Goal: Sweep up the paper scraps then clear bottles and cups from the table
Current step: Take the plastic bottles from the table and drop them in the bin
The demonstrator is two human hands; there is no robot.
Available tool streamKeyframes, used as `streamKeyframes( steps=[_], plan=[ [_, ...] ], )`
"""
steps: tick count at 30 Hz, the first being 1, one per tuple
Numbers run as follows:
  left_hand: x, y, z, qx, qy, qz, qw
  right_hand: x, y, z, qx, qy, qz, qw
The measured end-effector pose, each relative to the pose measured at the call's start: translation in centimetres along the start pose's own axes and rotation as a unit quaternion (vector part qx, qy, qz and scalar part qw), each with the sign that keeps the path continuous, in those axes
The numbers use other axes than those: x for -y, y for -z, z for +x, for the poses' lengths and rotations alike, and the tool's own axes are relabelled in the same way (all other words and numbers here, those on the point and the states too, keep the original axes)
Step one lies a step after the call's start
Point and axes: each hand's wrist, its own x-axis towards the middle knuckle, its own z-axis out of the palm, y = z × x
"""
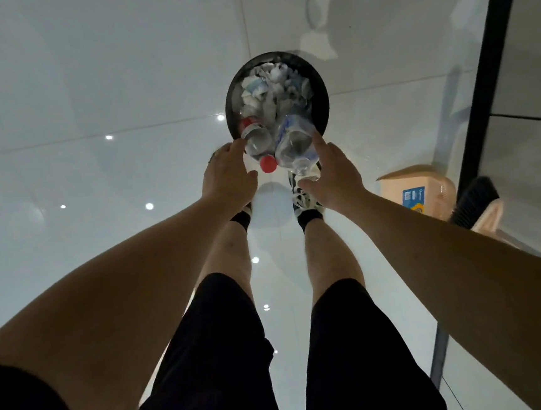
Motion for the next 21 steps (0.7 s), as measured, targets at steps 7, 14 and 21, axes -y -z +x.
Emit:
streamKeyframes(
  steps=[7, 14, 21],
  plan=[
    [-0.3, 0.8, -0.3, -0.004, 0.007, 0.008, 1.0, -0.6, -0.2, 0.6, 0.003, -0.007, 0.011, 1.0],
    [-2.2, 5.3, -5.5, -0.016, 0.035, 0.032, 0.999, -0.6, 3.7, -5.1, -0.006, 0.018, -0.006, 1.0],
    [-7.3, 14.2, -12.1, -0.12, 0.027, -0.025, 0.992, 3.7, 9.1, -12.1, 0.001, 0.086, -0.047, 0.995]
  ],
)
